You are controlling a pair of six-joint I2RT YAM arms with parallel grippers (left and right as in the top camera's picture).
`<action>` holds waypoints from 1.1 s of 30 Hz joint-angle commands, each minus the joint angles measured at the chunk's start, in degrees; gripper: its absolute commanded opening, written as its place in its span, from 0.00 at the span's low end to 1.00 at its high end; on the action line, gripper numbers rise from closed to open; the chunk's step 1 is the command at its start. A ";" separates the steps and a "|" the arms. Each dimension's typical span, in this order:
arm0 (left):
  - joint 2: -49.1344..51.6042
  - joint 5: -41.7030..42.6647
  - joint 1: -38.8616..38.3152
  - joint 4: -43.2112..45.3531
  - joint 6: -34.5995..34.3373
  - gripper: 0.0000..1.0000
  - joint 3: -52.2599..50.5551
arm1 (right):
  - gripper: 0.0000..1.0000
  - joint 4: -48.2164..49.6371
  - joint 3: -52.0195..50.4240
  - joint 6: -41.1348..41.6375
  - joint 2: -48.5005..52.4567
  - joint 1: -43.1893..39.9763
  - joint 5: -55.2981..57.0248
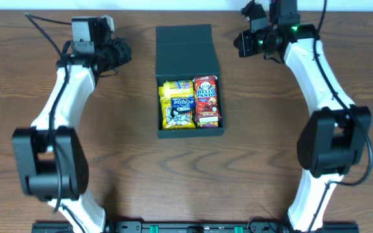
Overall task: Pack container
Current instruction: 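Bring both grippers to the lid's back edge and push it forward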
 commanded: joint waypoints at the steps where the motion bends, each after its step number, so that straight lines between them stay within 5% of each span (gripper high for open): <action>1: 3.80 1.38 0.15 1.95 -2.84 0.06 2.16 | 0.01 0.42 0.31 4.35 2.43 -0.44 -2.16; 11: 15.21 14.82 0.76 14.56 -17.73 0.06 2.91 | 0.01 7.26 0.31 15.45 10.03 -0.42 -10.97; 21: 20.35 12.92 0.79 4.17 -17.07 0.06 8.90 | 0.01 9.70 0.31 22.95 16.63 -0.22 -13.18; 33: 21.33 13.51 -0.35 3.19 -17.99 0.06 8.90 | 0.01 14.03 0.31 25.70 17.38 -0.11 -14.64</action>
